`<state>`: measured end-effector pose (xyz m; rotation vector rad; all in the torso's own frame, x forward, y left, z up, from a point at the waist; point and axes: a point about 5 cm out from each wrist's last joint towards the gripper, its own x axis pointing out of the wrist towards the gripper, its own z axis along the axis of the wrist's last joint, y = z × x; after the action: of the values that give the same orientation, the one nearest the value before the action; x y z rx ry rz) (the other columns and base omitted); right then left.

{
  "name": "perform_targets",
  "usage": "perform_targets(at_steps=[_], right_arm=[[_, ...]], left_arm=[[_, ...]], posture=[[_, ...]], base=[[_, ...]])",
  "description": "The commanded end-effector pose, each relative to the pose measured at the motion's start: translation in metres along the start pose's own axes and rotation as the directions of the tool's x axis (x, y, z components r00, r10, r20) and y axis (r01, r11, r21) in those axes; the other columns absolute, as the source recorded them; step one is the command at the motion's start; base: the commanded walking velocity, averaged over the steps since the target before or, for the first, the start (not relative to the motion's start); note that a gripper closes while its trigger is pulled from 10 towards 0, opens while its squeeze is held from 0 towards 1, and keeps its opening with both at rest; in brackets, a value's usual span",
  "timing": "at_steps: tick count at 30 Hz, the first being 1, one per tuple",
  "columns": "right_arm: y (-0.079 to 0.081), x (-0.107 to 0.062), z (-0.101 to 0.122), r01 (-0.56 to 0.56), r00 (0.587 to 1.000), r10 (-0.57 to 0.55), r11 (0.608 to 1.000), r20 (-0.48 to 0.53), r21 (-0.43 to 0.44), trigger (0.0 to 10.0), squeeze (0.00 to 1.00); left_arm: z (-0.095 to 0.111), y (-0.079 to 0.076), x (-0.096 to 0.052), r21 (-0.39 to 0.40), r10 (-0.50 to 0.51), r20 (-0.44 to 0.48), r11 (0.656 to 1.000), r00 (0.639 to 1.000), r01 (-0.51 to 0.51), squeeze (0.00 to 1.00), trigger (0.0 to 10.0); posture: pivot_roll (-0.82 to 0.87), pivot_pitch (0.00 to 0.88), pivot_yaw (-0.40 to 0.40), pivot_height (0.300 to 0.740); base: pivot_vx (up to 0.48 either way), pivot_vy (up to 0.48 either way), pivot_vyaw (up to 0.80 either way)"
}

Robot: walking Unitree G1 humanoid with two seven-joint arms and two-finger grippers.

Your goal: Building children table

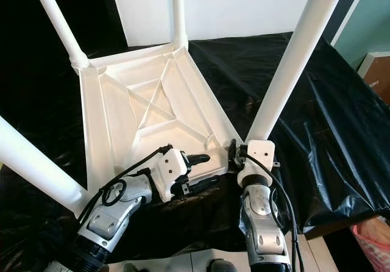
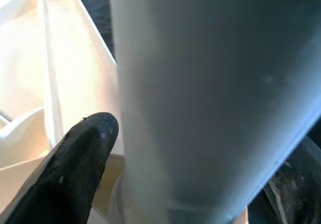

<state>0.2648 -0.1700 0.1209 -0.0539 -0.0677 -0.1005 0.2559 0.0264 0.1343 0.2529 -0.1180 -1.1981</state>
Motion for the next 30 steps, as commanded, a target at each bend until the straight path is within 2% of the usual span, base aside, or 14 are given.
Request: perform_targets(at_steps=[1,3,5,9,11,14,16,22,23,26,27,28,29,30], right_arm=[[-0.008,-0.002,0.000,-0.014,1.000,0.014,1.000,0.011,0.016,10.0,0.00],[-0.029,0.000,0.005,-0.144,0.988,0.144,0.990,0.052,0.000,10.0,0.00],[-0.029,0.000,0.005,-0.144,0.988,0.144,0.990,0.052,0.000,10.0,0.00],[-0.045,0.009,0.013,-0.345,0.936,0.348,0.937,0.054,-0.053,10.0,0.00],[-0.045,0.009,0.013,-0.345,0.936,0.348,0.937,0.054,-0.053,10.0,0.00],[-0.047,0.021,0.016,-0.499,0.865,0.501,0.862,0.004,-0.085,10.0,0.00],[-0.046,0.023,0.016,-0.529,0.848,0.530,0.844,-0.011,-0.089,10.0,0.00],[-0.034,0.026,0.011,-0.679,0.734,0.674,0.730,-0.078,-0.082,10.0,0.00],[-0.034,0.028,0.012,-0.691,0.723,0.687,0.717,-0.079,-0.089,9.3,0.00],[-0.034,0.029,0.012,-0.703,0.711,0.698,0.706,-0.079,-0.091,9.3,0.00],[-0.036,0.031,0.012,-0.711,0.704,0.706,0.697,-0.081,-0.094,4.5,0.00],[-0.036,0.031,0.012,-0.711,0.704,0.706,0.697,-0.081,-0.094,4.5,0.00],[-0.040,0.032,0.012,-0.715,0.699,0.710,0.692,-0.086,-0.099,0.0,0.00],[-0.040,0.032,0.012,-0.715,0.699,0.710,0.692,-0.086,-0.099,0.0,0.00]], left_arm=[[0.002,0.003,-0.001,0.002,0.050,0.000,0.999,0.999,-0.050,0.00,10.0],[0.003,0.003,-0.001,0.001,0.041,0.004,0.999,0.999,-0.041,0.00,10.0],[0.003,0.003,-0.001,0.001,0.041,0.004,0.999,0.999,-0.041,0.00,10.0],[0.003,0.002,-0.001,0.008,0.010,-0.002,1.000,1.000,-0.010,0.00,10.0],[0.003,0.002,-0.001,0.008,0.010,-0.002,1.000,1.000,-0.010,0.00,10.0],[-0.001,0.005,-0.002,0.048,0.003,-0.036,0.999,0.999,-0.001,0.00,10.0],[-0.002,0.006,-0.002,0.049,0.004,-0.038,0.999,0.999,-0.002,0.00,10.0],[-0.001,0.007,-0.002,0.058,0.007,-0.041,0.998,0.999,-0.004,0.00,10.0],[-0.002,0.006,-0.002,0.064,0.005,-0.046,0.998,0.999,-0.002,0.00,10.0],[-0.002,0.006,-0.002,0.069,0.004,-0.050,0.998,0.999,-0.001,0.00,10.0],[-0.003,0.005,-0.001,0.069,0.003,-0.050,0.998,0.999,0.000,0.00,10.0],[-0.003,0.005,-0.001,0.069,0.003,-0.050,0.998,0.999,0.000,0.00,10.0],[-0.002,0.004,-0.001,0.069,0.002,-0.049,0.998,0.999,0.001,0.00,10.0],[-0.002,0.004,-0.001,0.069,0.002,-0.049,0.998,0.999,0.001,0.00,10.0]], posture=[[-0.15,0.113,0.024,0.740],[-0.16,0.106,0.028,0.740],[-0.16,0.106,0.028,0.740],[-0.17,0.090,0.033,0.740],[-0.17,0.090,0.033,0.740],[-0.17,0.076,0.035,0.740],[-0.17,0.076,0.035,0.740],[-0.16,0.067,0.029,0.740],[-0.16,0.067,0.027,0.740],[-0.16,0.067,0.027,0.740],[-0.16,0.066,0.026,0.740],[-0.16,0.066,0.026,0.740],[-0.16,0.067,0.024,0.740],[-0.16,0.067,0.024,0.740]], base=[[0.000,0.000,0.00],[0.000,0.000,0.00],[0.000,0.000,0.00],[0.000,0.000,0.00],[0.000,0.000,0.00],[0.000,0.000,0.00],[0.000,0.000,0.00],[0.000,0.000,0.00],[0.000,0.000,0.00],[0.000,0.000,0.00],[0.000,0.000,0.00],[0.000,0.000,0.00],[0.000,0.000,0.00],[0.000,0.000,0.00]])
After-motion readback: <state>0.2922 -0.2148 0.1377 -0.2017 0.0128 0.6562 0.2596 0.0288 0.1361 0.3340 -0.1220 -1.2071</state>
